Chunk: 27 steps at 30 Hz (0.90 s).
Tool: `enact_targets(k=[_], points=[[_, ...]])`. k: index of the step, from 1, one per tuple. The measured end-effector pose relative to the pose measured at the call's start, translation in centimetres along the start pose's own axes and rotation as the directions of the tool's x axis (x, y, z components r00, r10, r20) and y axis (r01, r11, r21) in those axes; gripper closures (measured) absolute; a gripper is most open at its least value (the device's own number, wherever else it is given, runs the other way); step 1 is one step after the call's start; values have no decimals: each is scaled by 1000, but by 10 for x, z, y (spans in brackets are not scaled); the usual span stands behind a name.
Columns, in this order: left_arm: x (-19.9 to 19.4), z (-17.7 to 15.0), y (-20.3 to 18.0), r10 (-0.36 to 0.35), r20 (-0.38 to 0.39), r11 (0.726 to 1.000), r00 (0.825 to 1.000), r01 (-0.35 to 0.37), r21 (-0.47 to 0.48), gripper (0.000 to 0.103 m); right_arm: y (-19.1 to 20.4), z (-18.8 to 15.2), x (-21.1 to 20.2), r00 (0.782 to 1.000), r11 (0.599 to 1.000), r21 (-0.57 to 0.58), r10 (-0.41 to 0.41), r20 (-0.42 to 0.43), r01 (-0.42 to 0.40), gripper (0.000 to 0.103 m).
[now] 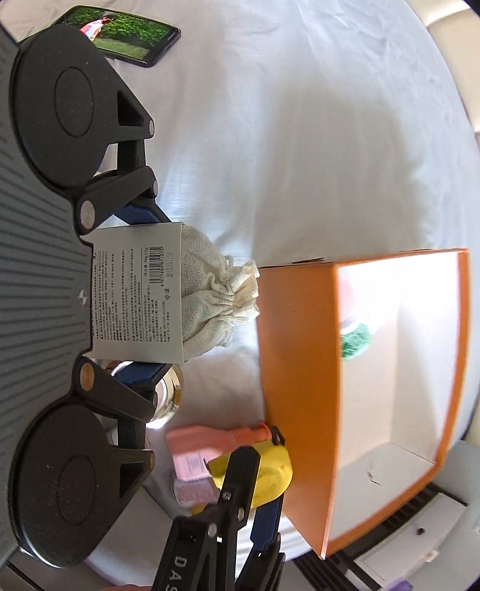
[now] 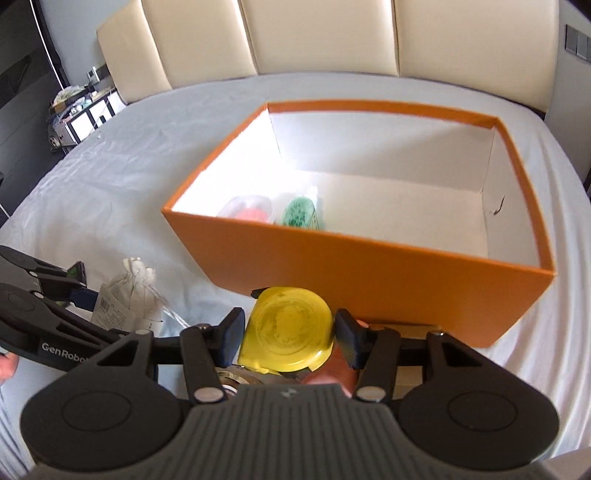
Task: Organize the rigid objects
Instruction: 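Lift the pouch and tape measure with both grippers over the orange box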
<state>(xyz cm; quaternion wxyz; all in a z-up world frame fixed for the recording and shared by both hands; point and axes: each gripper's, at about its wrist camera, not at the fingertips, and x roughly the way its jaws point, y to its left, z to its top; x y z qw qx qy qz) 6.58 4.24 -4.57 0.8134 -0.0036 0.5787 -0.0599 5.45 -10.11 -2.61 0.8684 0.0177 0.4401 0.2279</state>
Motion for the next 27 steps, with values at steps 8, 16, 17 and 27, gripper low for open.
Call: enact_targets(k=[8,16,17,27], points=[[-46,22,4,-41,135,998,990,46,-31,22,-7,22,-38,993,999,-20,-26,114,29,50],[-52,63,1,-55,238,996,970,69,-54,22,-17,60,-38,976,994,-39,-96,196,106,50],[-52,69,1,-62,244,995,968,78,-55,22,-18,64,-35,975,992,-42,-105,197,116,50],[-18,126,4,-141,223,989,965,147,-10,22,-28,93,7,975,979,-101,-158,156,175,50]])
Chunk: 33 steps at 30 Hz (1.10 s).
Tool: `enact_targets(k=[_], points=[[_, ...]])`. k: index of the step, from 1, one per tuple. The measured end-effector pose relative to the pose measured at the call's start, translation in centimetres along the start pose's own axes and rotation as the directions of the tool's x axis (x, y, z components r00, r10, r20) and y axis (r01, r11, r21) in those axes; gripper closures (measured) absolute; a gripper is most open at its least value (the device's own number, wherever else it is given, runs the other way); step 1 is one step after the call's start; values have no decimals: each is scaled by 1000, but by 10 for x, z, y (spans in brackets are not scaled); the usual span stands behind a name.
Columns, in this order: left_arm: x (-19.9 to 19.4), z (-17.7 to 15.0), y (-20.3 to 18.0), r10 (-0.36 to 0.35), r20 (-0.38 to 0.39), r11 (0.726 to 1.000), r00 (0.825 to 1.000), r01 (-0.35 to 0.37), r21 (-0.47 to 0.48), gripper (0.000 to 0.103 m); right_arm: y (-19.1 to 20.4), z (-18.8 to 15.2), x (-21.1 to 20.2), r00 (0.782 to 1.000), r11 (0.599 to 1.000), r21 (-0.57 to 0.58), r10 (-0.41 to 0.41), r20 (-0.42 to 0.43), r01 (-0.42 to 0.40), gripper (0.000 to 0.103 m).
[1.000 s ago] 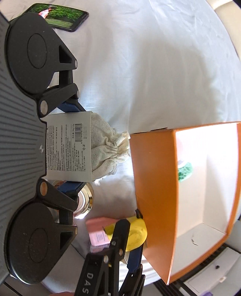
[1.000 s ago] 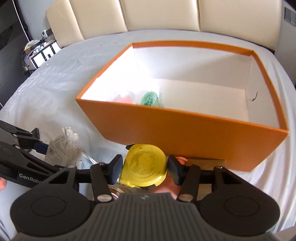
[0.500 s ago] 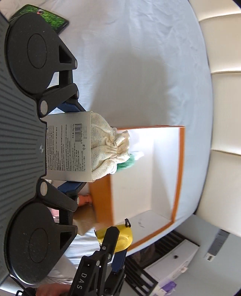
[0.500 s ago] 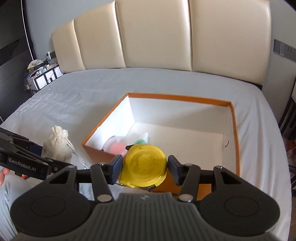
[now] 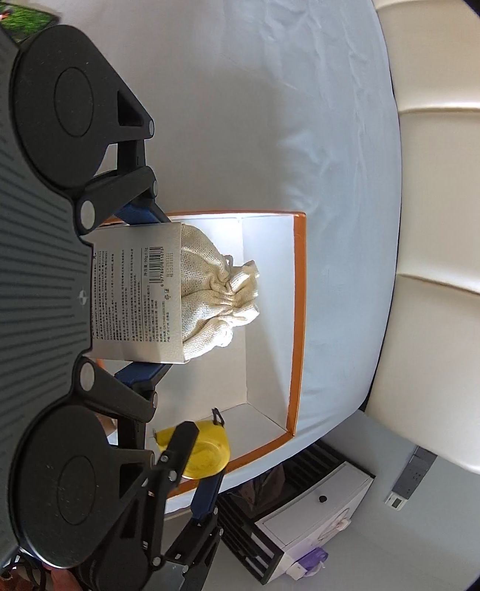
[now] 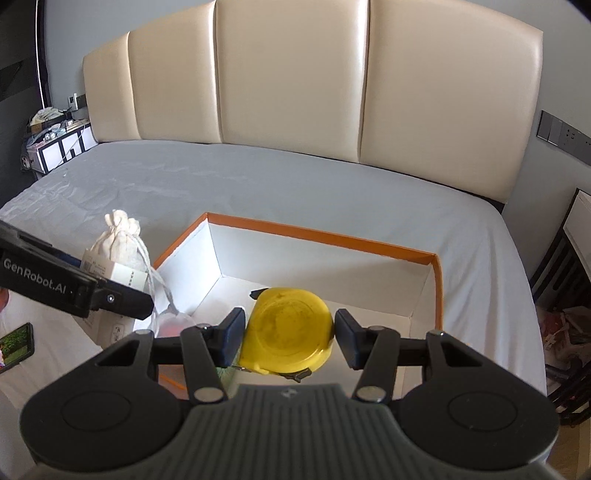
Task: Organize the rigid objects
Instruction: 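Lift the pouch and tape measure with both grippers over the orange box, then lower into the box, open the left gripper on the pouch while the right releases the tape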
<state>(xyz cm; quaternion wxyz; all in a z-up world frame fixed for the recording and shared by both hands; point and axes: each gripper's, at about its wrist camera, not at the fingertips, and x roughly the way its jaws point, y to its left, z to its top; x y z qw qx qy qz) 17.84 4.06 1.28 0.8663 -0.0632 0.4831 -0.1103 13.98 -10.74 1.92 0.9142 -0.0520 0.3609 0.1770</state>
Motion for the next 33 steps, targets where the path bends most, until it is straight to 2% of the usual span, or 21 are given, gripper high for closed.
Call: enact_targets(k=[4,7,14,18,21,26,31,33], points=[[18,20,7,-23,-43,1000,999,23,11,22,0,6,25,1000,1000,-27,3,-31,-3,50],[35,28,2,0,-68,999,998,3,37,22,-1,10,41,999,999,-38,-6,-49,4,50],[75,34,-11,45,-98,999,994,-44,10,22,-9,12,77,992,997,-69,-30,-126,22,50],[80,29,-26,-29,-99,999,995,32,28,22,-14,8,80,988,993,-110,-56,-147,40,50],[88,23,-35,-57,-151,997,987,65,45,22,-16,4,78,984,985,-168,-67,-168,38,50],[105,9,-38,-65,-246,996,967,78,43,22,-18,-5,84,971,965,-261,-86,-224,25,50],[109,0,-41,-56,-306,993,950,84,80,22,-12,-16,92,953,938,-344,-74,-293,-33,50],[107,-1,-40,-54,-303,993,951,83,81,22,-15,-14,97,943,941,-332,-55,-327,-60,50]])
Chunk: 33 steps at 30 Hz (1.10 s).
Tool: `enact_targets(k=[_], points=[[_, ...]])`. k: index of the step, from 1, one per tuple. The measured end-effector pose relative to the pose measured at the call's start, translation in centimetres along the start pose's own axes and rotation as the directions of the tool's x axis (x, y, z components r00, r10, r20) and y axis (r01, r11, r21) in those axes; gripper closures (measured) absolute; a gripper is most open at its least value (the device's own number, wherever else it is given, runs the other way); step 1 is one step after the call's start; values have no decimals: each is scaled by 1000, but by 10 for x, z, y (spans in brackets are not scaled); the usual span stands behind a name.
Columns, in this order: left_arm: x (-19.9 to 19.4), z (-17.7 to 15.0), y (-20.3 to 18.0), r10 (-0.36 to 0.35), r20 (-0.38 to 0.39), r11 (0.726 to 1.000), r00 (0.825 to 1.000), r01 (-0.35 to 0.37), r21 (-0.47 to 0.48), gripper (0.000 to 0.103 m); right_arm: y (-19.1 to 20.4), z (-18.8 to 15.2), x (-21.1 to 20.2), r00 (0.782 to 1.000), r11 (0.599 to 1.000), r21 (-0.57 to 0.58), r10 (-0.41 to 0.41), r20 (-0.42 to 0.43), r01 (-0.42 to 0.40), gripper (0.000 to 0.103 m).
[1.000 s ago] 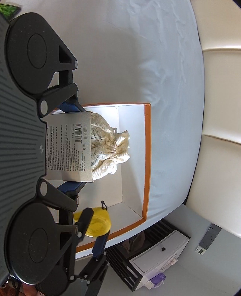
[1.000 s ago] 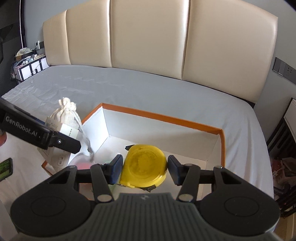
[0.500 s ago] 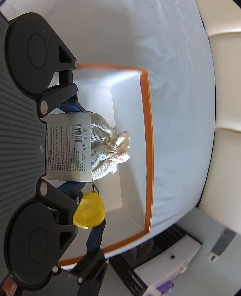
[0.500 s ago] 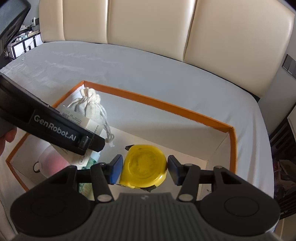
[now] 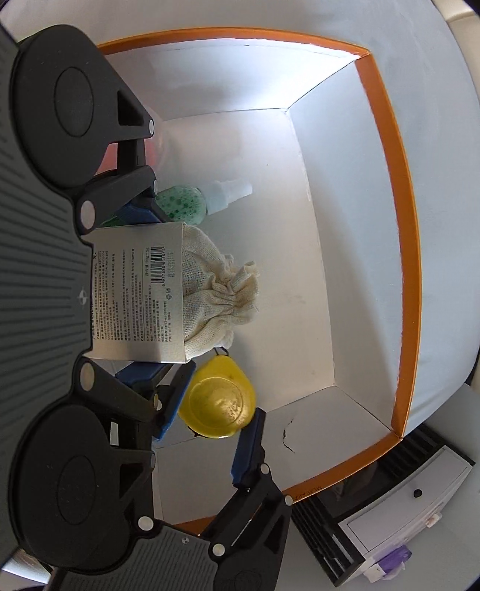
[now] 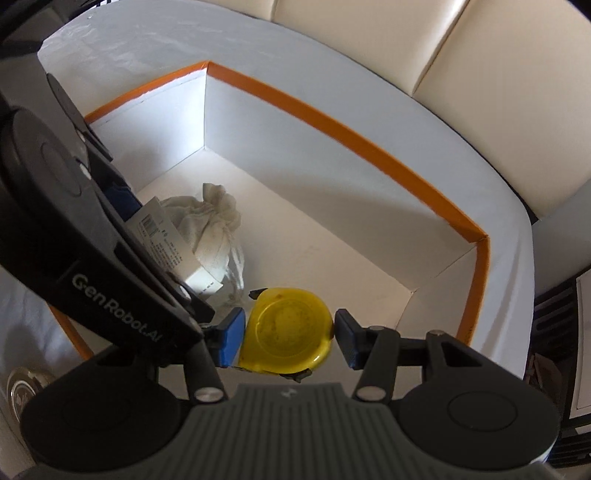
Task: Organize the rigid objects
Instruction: 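Lower into the box, open the left gripper on the pouch while the right releases the tape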
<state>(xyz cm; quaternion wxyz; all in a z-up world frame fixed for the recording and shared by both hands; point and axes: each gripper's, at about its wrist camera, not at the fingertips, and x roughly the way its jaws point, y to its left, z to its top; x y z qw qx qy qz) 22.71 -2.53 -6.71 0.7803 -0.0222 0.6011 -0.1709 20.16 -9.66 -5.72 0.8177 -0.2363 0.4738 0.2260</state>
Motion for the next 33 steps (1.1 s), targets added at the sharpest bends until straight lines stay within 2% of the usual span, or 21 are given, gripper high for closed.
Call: enact_targets(k=[4,5,9,12,16,21,29,33], points=[[-2,-1,7,-14,-3,1000,1000,14,-18,22,-9,6,8,997,999,10,45,-59,-44,50],[-3,-2,8,-19,-2,1000,1000,19,-18,27,-11,8,11,996,998,18,54,-74,-53,50],[-1,3,14,-86,-15,995,996,85,-56,30,-8,8,13,990,997,31,77,-114,-74,50],[-2,1,17,-58,-4,997,998,58,-52,30,-7,8,15,990,998,23,67,-127,-65,50],[-10,-4,19,-69,32,996,997,70,-55,30,-8,12,18,988,998,31,53,-144,-49,50],[-17,-6,18,6,81,999,997,-2,-45,30,-8,17,27,980,994,81,87,-180,-73,50],[-15,-7,18,12,83,999,996,-8,-49,30,-8,18,34,965,984,148,129,-229,-96,50],[-15,-8,18,18,86,999,996,-14,-45,30,-8,18,32,965,982,159,133,-227,-98,50]])
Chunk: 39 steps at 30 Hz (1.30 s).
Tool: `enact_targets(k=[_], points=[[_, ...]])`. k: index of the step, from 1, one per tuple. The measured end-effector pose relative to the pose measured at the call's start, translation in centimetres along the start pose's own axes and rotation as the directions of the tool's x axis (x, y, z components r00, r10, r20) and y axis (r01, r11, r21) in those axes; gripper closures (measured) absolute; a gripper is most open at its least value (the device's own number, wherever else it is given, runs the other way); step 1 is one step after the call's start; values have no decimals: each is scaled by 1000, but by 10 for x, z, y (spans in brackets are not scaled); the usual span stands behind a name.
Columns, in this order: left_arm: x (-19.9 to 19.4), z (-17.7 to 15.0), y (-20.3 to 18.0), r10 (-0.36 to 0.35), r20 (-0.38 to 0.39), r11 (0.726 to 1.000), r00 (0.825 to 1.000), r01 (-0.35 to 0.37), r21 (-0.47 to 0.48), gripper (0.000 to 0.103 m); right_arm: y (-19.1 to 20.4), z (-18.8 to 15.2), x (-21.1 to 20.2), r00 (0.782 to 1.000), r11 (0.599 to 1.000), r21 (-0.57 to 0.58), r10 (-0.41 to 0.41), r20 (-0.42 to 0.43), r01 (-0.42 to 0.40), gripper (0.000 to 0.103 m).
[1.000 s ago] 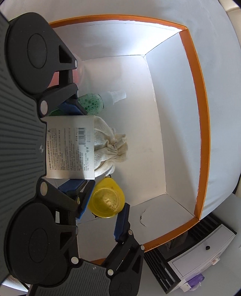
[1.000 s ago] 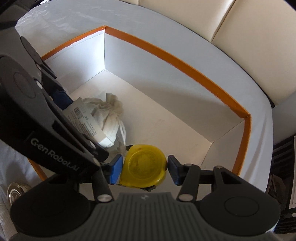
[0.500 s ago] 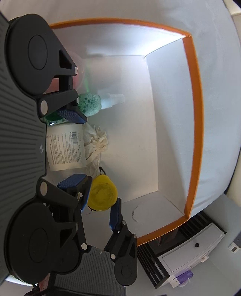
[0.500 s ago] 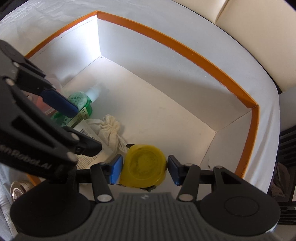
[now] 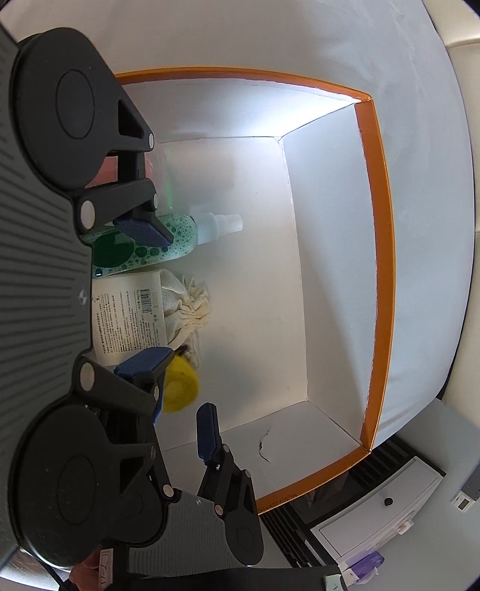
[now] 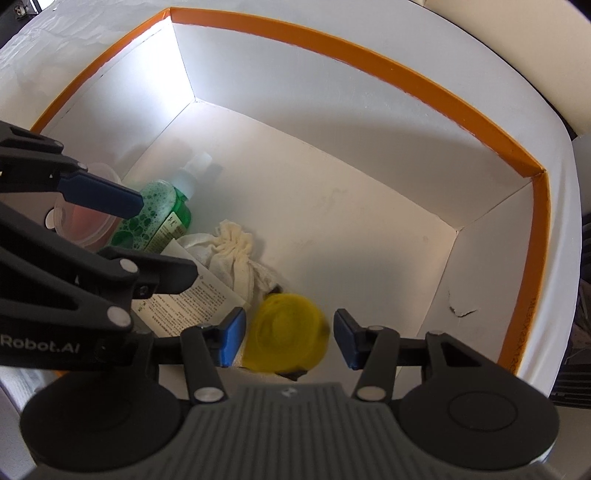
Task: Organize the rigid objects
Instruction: 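Lower into the box, open the left gripper on the pouch while the right releases the tape, then withdraw both grippers toward the pink bottle and gold box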
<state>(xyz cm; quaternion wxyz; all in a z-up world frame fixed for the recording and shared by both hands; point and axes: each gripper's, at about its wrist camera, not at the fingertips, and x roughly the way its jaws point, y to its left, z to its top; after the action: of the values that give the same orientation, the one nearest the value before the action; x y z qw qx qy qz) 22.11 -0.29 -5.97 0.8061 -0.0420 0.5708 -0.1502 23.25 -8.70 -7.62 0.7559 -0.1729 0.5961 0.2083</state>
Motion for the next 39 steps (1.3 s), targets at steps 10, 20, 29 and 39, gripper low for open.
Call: enact_targets(k=[10,20,29,39], points=[[-8,-4,-6,16,36,1000,999,-16,6,30,8,-6,-12,998,999,-35,-23,56,25,48],[-43,-19,-14,10,177,1000,984,-7,-17,30,15,-35,-53,963,997,27,-76,258,72,47],[-79,-58,-29,-4,379,1000,926,1,7,30,30,-82,-86,880,985,151,-146,451,86,43],[-91,-93,-17,-2,400,997,917,35,-73,33,48,-136,-106,806,955,291,-214,552,54,43]])
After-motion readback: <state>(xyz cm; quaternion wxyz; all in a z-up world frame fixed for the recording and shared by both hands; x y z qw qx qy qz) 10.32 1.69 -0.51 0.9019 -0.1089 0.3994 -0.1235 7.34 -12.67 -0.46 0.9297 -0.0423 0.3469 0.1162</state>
